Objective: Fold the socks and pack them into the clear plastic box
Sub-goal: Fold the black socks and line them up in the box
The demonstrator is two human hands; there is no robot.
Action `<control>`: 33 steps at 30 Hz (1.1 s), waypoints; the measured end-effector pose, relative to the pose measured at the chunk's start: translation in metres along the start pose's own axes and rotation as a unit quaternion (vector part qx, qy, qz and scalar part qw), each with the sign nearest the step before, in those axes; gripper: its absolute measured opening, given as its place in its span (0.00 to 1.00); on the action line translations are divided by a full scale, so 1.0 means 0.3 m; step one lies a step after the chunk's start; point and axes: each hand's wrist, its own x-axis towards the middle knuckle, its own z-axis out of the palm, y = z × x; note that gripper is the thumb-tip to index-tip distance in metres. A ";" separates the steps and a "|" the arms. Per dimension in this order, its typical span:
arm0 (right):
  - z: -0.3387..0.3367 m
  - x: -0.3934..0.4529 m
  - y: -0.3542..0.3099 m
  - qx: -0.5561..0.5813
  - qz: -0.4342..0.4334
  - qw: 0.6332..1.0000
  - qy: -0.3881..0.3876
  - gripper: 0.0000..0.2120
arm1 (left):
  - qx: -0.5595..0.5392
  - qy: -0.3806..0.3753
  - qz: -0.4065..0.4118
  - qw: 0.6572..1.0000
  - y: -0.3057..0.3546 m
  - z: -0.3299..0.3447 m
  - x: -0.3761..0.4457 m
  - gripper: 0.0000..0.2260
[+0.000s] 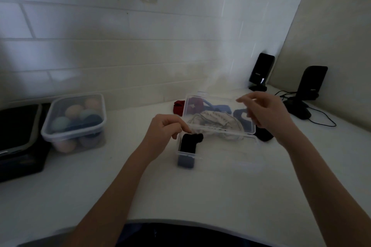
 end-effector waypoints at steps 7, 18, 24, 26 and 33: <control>0.118 -0.082 -0.053 -0.018 0.034 0.971 -0.238 0.07 | 0.036 -0.010 0.011 0.999 -0.028 0.000 0.010 0.11; 0.348 -0.055 -0.099 -0.330 -0.032 0.887 -0.320 0.16 | 0.134 0.047 0.072 0.987 -0.066 0.008 0.009 0.10; 0.279 -0.091 -0.153 -0.324 -0.129 0.915 -0.201 0.13 | 0.131 0.090 0.063 0.985 -0.049 0.014 0.004 0.05; 0.268 -0.097 -0.153 -0.321 -0.164 0.917 -0.172 0.14 | 0.085 0.096 0.045 0.991 -0.028 0.017 0.001 0.08; 0.311 -0.084 -0.127 -0.267 -0.133 0.890 -0.345 0.07 | 0.070 0.050 -0.005 0.996 -0.044 0.019 0.000 0.03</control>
